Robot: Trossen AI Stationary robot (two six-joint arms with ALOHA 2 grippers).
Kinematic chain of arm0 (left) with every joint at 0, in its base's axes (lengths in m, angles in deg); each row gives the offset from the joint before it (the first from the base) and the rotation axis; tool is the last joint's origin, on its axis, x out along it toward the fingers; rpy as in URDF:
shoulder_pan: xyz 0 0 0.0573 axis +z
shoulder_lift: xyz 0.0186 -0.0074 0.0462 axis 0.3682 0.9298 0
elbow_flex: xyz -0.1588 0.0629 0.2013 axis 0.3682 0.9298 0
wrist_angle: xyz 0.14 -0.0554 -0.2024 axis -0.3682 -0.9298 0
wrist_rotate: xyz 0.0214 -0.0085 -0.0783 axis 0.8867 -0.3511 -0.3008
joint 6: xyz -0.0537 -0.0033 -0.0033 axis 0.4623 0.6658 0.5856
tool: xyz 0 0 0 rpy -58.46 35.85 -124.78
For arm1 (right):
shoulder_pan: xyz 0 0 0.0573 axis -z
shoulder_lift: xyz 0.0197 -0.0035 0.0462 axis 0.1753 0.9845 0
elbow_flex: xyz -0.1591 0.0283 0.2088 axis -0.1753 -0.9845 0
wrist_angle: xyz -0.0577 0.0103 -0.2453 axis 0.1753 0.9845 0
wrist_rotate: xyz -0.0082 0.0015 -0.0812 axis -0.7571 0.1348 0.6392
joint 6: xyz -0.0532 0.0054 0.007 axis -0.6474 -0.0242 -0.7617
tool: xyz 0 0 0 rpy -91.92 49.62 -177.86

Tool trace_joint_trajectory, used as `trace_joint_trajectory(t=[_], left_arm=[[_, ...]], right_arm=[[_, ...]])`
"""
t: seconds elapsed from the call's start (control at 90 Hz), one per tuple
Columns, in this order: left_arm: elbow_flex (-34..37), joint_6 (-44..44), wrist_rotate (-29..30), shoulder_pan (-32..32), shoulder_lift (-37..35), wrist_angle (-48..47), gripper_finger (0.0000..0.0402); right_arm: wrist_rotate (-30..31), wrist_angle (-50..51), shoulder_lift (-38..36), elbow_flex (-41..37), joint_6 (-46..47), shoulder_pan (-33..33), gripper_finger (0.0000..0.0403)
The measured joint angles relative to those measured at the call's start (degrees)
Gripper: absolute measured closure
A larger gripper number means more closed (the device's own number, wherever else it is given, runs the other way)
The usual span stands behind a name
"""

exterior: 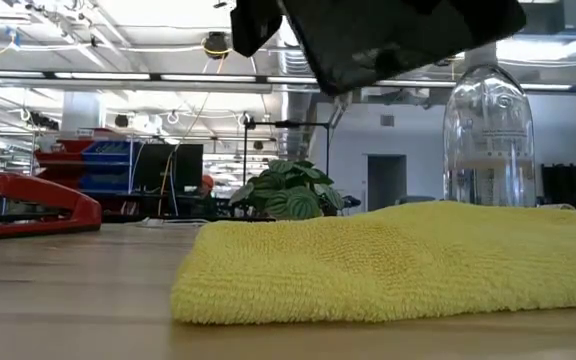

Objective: Apply microfiber cloth
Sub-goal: Spray the back of the cellphone using the spray cleaning bottle

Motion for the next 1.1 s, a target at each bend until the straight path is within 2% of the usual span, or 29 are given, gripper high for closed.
trace_joint_trajectory(t=[0.233, 0.311, 0.5, 0.633, 0.811, 0.978, 1.1], left_arm=[[0.01, 1.28, 0.54, 0.0, -0.02, -1.59, 0.0255], [0.01, 1.83, 0.58, -0.26, -0.02, -1.59, 0.0279], [0.01, 2.44, -2.05, -0.3, -0.02, -1.9, 0.0379], [-0.1, 4.28, -2.06, -0.45, -0.09, -3.66, 0.0387], [-0.19, 9.15, 1.85, -2.75, -0.27, -4.51, 0.0394], [-0.19, 13.74, 11.99, -5.88, -1.63, -5.08, 0.0394], [0.38, 13.77, 16.62, -8.73, -2.97, -8.46, 0.0395]], right_arm=[[-1.05, -1.7, 0.0, 0.0, -0.55, 0.02, 0.0384], [-1.12, -1.79, 0.0, 0.0, -0.61, 0.03, 0.0384], [-1.37, -1.82, 0.0, 0.0, 0.0, 0.06, 0.0383], [-1.77, -2.63, -0.02, -0.02, -0.04, 0.82, 0.0375], [-0.96, -4.04, -2.88, -0.11, 1.91, 1.29, 0.0317], [0.32, 0.6, -6.9, -0.74, 6.83, 0.34, 0.0237], [2.39, -1.54, -11.55, -5.12, 12.94, -3.79, 0.0194]])
